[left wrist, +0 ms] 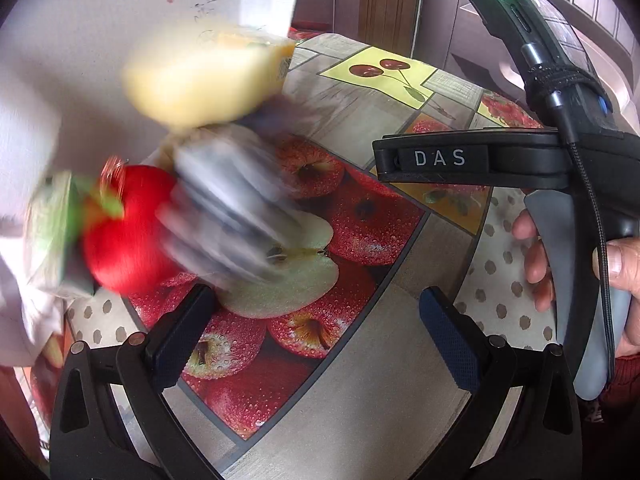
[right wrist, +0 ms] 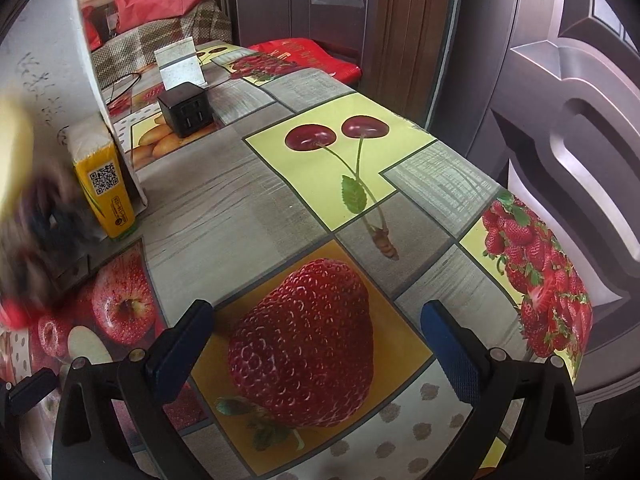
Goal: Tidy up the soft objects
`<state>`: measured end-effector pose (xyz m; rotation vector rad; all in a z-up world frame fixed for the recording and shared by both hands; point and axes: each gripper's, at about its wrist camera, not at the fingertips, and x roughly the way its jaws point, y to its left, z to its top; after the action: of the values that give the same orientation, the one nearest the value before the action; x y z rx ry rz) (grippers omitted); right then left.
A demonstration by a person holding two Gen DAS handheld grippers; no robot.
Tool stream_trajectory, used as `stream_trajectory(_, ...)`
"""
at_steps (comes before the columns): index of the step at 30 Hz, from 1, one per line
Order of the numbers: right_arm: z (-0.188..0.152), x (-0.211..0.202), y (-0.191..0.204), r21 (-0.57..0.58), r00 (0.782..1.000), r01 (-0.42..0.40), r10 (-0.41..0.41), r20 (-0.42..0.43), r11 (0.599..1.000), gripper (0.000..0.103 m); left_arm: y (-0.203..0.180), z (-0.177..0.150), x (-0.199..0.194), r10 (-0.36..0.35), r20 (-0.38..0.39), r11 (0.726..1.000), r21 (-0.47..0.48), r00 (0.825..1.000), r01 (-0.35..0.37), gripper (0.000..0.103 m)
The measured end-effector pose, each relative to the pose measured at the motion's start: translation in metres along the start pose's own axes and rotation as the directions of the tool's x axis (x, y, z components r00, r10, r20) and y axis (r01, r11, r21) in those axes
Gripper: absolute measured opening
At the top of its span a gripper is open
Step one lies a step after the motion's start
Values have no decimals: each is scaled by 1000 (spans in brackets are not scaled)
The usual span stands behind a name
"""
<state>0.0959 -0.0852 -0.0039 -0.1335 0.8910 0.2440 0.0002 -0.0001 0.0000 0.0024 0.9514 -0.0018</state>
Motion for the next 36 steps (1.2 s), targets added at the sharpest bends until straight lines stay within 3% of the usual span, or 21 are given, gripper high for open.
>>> stream_trajectory(36, -1, 0, 7, -15, 1000, -6, 6, 0, 1000, 103, 0, 0, 0, 0, 0, 1000, 0, 1000, 0, 102)
